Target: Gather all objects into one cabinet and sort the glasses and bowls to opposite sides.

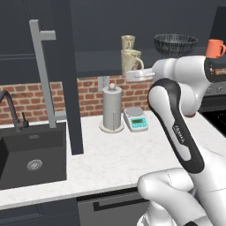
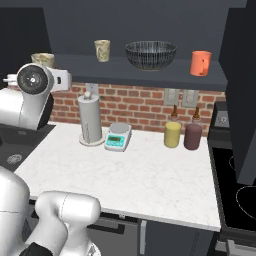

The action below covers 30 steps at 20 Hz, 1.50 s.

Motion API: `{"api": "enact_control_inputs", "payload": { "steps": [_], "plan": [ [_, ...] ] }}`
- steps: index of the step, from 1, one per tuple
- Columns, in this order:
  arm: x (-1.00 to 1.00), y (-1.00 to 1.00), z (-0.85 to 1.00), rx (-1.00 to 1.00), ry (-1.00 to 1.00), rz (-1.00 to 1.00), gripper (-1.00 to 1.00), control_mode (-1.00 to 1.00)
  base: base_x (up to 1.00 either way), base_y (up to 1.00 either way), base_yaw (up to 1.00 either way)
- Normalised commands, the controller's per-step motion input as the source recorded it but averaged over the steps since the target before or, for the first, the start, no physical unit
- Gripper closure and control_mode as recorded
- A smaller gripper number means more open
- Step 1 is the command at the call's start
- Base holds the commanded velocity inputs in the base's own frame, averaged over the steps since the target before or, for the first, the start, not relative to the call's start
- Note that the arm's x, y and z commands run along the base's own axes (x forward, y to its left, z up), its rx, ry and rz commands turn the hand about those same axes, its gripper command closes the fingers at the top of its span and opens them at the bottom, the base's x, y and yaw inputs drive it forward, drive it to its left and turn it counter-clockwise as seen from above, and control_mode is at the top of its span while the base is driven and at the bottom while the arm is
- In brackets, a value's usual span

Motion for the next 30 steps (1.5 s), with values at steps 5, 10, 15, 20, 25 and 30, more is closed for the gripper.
{"api": "enact_control_inputs", "payload": {
  "steps": [5,10,15,20,25,30],
  "plan": [
    [0.78,0.2,0.07,0.0,0.06,-0.01,1.0,-1.0,0.0,0.0,0.0],
    [0.75,0.13,0.04,0.0,0.09,0.0,1.0,-1.0,0.0,0.0,0.0],
    [0.63,0.26,0.01,0.0,0.04,0.0,1.0,-1.0,0.0,0.0,0.0],
    [0.57,0.52,0.0,-0.04,0.01,0.0,1.0,-1.0,0.0,0.0,0.0],
    [0.44,0.44,0.0,-0.02,0.0,0.0,1.0,-1.0,0.0,0.0,0.0],
    [0.53,0.18,0.0,0.0,0.0,0.0,1.0,-1.0,0.0,0.0,0.0]
  ]
}}
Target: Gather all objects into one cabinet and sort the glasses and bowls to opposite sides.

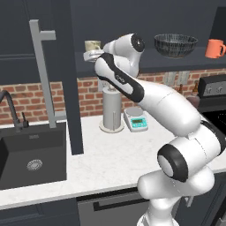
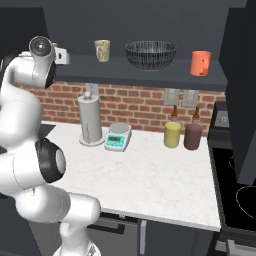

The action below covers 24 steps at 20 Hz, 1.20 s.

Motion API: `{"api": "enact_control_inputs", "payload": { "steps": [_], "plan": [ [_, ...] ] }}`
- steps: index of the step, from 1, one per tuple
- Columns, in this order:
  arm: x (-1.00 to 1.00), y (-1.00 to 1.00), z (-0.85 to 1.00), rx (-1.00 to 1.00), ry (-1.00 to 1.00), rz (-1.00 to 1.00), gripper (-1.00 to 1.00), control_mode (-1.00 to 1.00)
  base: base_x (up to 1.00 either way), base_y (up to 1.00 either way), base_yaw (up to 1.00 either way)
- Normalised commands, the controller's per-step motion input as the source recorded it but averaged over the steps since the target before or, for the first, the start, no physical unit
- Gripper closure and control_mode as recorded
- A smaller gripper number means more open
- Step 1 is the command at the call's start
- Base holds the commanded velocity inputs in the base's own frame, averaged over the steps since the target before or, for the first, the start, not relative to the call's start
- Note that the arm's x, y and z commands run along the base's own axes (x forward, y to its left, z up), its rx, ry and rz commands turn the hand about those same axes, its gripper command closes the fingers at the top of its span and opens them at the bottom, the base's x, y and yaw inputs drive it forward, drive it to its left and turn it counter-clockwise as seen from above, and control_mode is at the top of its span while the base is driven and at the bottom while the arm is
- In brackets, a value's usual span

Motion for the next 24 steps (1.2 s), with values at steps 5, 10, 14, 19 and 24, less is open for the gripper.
{"api": "enact_control_inputs", "payload": {
  "steps": [5,10,14,19,24],
  "plan": [
    [0.55,0.01,0.0,0.0,0.0,0.0,1.0,-1.0,0.0,0.0,0.0],
    [0.55,0.04,0.0,0.0,0.0,0.0,1.0,-1.0,0.0,0.0,0.0],
    [0.27,0.04,0.0,0.0,0.01,0.0,1.0,-1.0,0.0,0.0,0.0],
    [0.0,0.0,0.0,-0.01,0.0,0.0,1.0,-1.0,0.0,0.0,0.0],
    [-0.02,0.02,-0.02,-0.01,0.0,0.0,1.0,-1.0,0.0,0.0,0.0]
  ]
}}
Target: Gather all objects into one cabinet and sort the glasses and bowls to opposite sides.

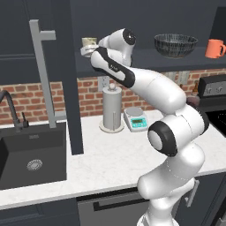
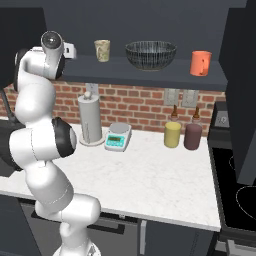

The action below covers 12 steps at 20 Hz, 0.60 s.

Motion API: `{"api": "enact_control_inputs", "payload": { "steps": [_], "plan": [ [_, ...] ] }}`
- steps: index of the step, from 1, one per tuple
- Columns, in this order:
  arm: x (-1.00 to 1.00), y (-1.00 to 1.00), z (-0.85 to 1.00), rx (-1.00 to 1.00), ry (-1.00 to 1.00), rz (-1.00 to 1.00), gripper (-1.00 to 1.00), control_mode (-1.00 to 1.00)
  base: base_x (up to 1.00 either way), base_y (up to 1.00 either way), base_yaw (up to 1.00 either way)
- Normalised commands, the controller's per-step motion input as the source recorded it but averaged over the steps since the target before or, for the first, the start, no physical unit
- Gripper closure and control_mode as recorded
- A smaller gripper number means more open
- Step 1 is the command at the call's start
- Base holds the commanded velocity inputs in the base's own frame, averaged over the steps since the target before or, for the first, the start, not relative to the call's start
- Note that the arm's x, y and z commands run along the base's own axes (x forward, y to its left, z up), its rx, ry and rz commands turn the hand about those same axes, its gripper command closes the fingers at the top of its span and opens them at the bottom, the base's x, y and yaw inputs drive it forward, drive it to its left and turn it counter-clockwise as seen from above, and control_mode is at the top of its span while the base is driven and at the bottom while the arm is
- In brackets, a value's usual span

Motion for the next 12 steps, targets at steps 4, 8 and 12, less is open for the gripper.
{"api": "enact_control_inputs", "payload": {
  "steps": [4,8,12],
  "plan": [
    [0.0,0.04,-0.11,0.0,0.0,0.0,1.0,-1.0,0.0,0.0,0.0],
    [-0.03,0.19,-0.15,0.0,-0.02,0.01,1.0,-1.0,0.0,0.0,0.0],
    [-0.02,0.27,-0.06,0.0,-0.01,0.03,1.0,-1.0,0.0,0.0,0.0]
  ]
}}
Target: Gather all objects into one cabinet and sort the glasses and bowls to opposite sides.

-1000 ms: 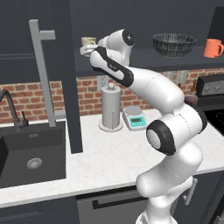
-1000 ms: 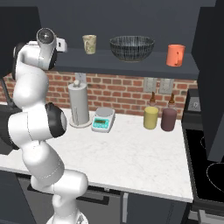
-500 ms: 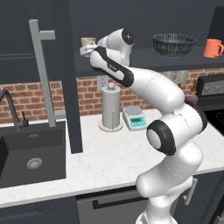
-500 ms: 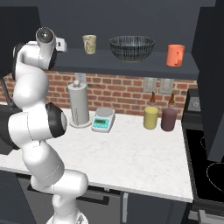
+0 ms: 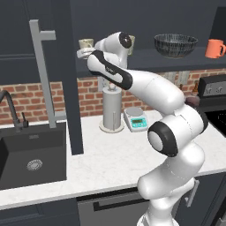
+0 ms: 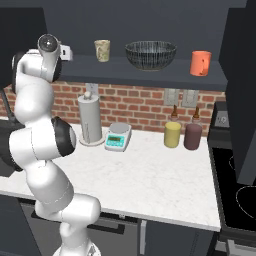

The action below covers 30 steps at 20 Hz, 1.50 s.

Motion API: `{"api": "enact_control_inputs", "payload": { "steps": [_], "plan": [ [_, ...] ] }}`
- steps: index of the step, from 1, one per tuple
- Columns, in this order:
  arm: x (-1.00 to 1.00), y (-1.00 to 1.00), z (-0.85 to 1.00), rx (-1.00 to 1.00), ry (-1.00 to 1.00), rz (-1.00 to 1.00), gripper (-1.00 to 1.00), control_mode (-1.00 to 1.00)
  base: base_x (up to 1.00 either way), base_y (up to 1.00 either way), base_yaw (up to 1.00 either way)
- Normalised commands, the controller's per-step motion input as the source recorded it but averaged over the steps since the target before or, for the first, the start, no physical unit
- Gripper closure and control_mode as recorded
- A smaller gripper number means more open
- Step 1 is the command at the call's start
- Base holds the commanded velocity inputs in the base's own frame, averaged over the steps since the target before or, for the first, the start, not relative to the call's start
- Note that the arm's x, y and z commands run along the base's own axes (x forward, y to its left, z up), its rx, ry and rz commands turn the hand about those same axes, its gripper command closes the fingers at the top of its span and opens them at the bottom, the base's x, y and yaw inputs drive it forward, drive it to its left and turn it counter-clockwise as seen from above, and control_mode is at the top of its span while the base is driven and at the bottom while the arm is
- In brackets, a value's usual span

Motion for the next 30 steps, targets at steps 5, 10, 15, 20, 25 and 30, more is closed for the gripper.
{"api": "enact_control_inputs", "payload": {
  "steps": [5,10,15,20,25,30],
  "plan": [
    [0.12,0.2,0.0,0.0,0.0,0.0,1.0,-1.0,0.0,0.0,0.0],
    [0.23,0.02,0.0,0.0,0.0,0.0,1.0,-1.0,0.0,0.0,0.0],
    [0.11,0.0,0.0,0.0,0.0,0.01,1.0,-1.0,0.0,0.0,0.0],
    [0.0,0.03,-0.06,0.0,0.0,0.0,-1.0,-1.0,0.0,0.0,0.0],
    [0.0,0.01,0.0,0.0,0.0,0.0,-1.0,-1.0,0.0,0.0,0.0],
    [0.0,0.0,0.0,0.0,-0.03,0.0,-1.0,-1.0,0.0,0.0,0.0]
  ]
}}
